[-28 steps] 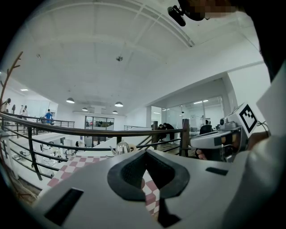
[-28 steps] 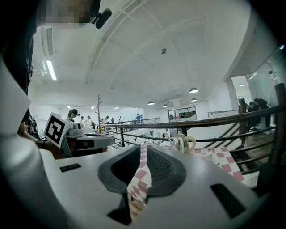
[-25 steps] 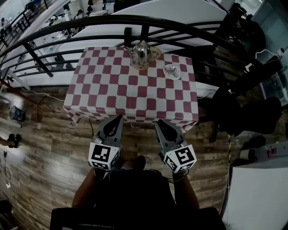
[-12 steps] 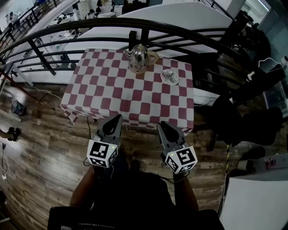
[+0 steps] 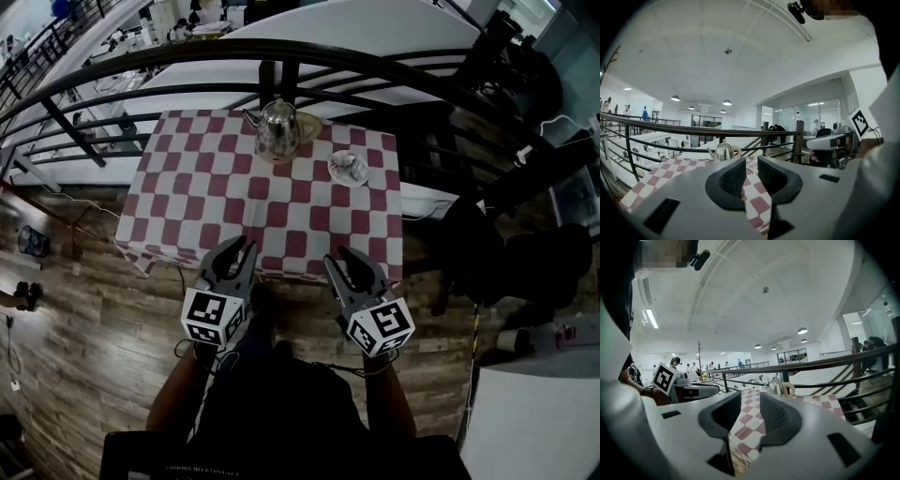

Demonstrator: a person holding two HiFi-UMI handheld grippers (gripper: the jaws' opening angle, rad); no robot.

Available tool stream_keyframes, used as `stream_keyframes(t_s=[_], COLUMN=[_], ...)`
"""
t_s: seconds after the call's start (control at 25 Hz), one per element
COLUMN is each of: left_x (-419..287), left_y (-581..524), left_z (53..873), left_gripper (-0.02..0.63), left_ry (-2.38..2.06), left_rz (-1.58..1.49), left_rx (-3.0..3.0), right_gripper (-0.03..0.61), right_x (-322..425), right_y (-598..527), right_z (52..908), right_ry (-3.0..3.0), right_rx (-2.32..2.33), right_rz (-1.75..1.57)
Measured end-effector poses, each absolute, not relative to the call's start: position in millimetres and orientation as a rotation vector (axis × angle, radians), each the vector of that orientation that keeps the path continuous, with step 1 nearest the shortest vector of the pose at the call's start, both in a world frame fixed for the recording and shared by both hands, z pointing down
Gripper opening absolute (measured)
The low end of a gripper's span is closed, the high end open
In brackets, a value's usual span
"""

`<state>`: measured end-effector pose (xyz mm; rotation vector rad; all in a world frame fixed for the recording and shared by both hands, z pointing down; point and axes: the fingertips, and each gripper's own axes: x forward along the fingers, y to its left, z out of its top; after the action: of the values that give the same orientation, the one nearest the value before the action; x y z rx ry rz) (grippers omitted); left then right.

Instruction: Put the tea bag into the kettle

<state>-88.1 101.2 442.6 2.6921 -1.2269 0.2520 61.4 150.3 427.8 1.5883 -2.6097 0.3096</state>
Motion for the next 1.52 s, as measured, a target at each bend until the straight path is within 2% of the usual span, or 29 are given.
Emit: stream_keyframes(t_s=[0.16,0.68,1.16,1.52], left_x=[-80.9,-83.3,-78.0,-43.3], left_y=[54.6,-70.7,-147.4,-216.5], left_z=[454.1,474.1,471.1,461.8], left_gripper=[0.114,0.123,0.123,0.122], left_ry=[-1.202,-1.102,-1.085,-1.127], left_rz=[0.29,0.344,0.3,0.365], left_rx=[2.689,2.664,2.708,2.762], right_gripper=[0.118,0.126,0.126,0.126], right_x=[70.4,72.4,65.9,87.4], right_y=[110.7,-13.4,-64.5,-98.8], right_z=[433.4,444.2,446.7,459.9], right_ry=[-2.598,-2.536,-2.466,-2.434], right_rx=[1.609,1.677,1.692,1.66], right_rz=[0.332,0.396,0.396,0.42])
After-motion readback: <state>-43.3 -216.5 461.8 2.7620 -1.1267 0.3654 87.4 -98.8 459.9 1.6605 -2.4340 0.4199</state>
